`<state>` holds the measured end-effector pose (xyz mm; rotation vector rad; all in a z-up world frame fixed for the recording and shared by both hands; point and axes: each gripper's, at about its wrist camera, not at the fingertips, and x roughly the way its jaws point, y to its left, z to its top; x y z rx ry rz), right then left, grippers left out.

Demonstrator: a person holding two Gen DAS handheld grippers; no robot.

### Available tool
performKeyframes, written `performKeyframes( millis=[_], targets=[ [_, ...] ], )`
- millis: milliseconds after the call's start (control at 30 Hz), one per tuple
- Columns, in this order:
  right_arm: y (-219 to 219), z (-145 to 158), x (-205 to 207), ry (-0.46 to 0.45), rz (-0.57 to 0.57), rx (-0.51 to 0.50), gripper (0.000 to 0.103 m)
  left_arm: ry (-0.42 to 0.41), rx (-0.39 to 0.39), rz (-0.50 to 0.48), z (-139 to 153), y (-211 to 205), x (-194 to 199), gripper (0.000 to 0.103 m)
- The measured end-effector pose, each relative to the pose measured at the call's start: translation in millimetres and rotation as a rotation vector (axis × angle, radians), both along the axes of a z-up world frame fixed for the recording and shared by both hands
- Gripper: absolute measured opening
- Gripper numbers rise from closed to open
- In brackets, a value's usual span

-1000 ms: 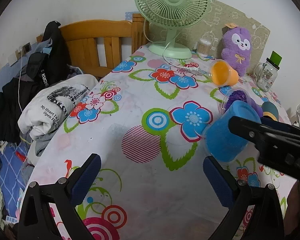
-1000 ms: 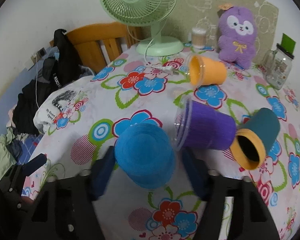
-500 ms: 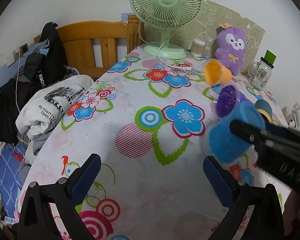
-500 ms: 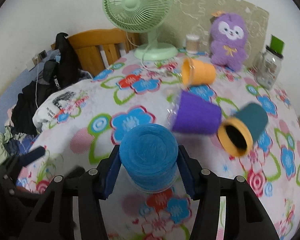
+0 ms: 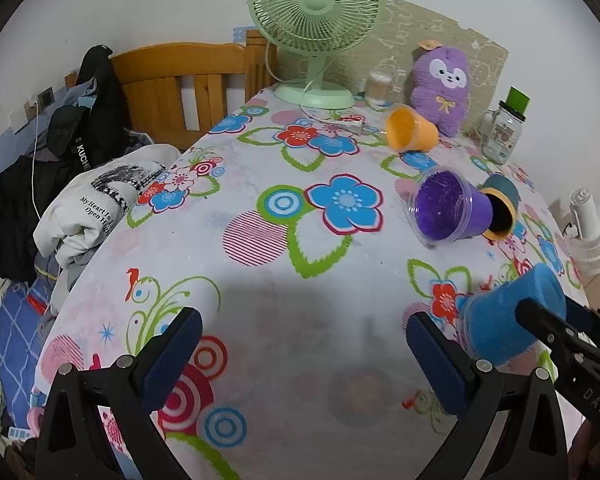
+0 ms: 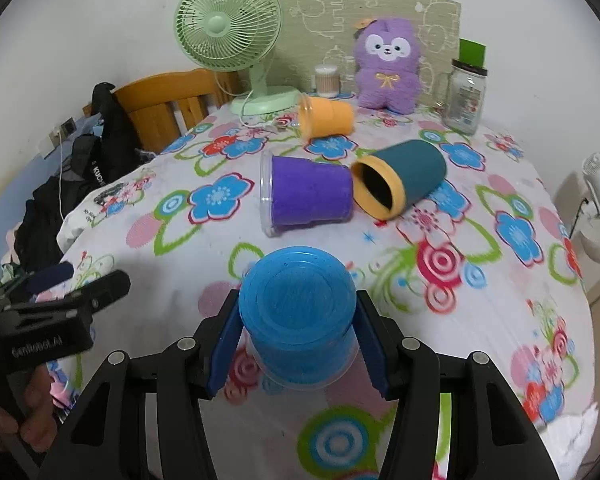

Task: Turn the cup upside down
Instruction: 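Lift the blue cup with the right tool and carry it toward the left tool, then grasp the blue cup with the left tool while the right tool opens and releases it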

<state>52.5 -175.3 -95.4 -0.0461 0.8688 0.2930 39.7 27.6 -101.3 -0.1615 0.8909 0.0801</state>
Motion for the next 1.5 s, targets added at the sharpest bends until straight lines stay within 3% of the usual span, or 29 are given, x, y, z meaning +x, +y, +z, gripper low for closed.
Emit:
performKeyframes(
  millis=[200,400,567,600,700,900,1100,1200,1300,1367,1433,1500],
  targets=[
    [-7.5,4.7,-10.3,-0.010,0.003,0.007,0.057,-0.021,0.010,-0.022,8.4,-9.5,-10.0,0.103],
    [3.6,20.7,27.5,-0.089,0.017,0.142,0.057,-0.026,0.007,-0.013,11.6,-9.5,-19.2,0.103],
    [15.7,-8.2,21.7,-0.055,0.067,0.182,0.057,-0.046,0.016,0.014,18.8,-2.2,-26.8,0.103],
    [13.2,-10.5,10.8,-0.085,0.079,0.199,0.057,-0.050,0.019,0.025,20.3,1.0,-27.5,0.103],
    [10.1,-9.5,-26.2,-0.170,0.093,0.085,0.057,-0.055,0.019,0.046,21.2,9.4,-28.7,0.103],
    [8.9,-8.1,-51.1,-0.158,0.107,-0.017,0.057,-0.036,-0.011,0.050,14.8,13.1,-19.9,0.103],
    [10.3,9.5,-47.4,-0.133,0.061,0.027,0.057,-0.050,0.011,-0.006,17.8,-5.8,-26.1,0.103],
    [14.4,3.5,-47.3,-0.138,0.057,0.019,0.057,-0.053,0.009,0.002,17.4,-4.9,-32.9,0.103],
    [21.2,-9.7,-44.7,-0.072,0.071,0.022,0.058,-0.039,0.008,0.023,12.9,0.2,-37.4,0.103],
    [25.7,-14.6,-44.3,-0.028,0.079,0.027,0.060,-0.027,0.011,0.036,9.7,3.6,-39.5,0.103],
    [29.6,-16.0,-46.5,-0.012,0.080,0.009,0.077,-0.027,0.015,0.045,9.5,5.4,-42.2,0.103],
    [31.5,-13.3,-51.2,-0.023,0.087,0.006,0.087,-0.029,0.016,0.049,9.6,5.5,-44.8,0.103]
  ],
)
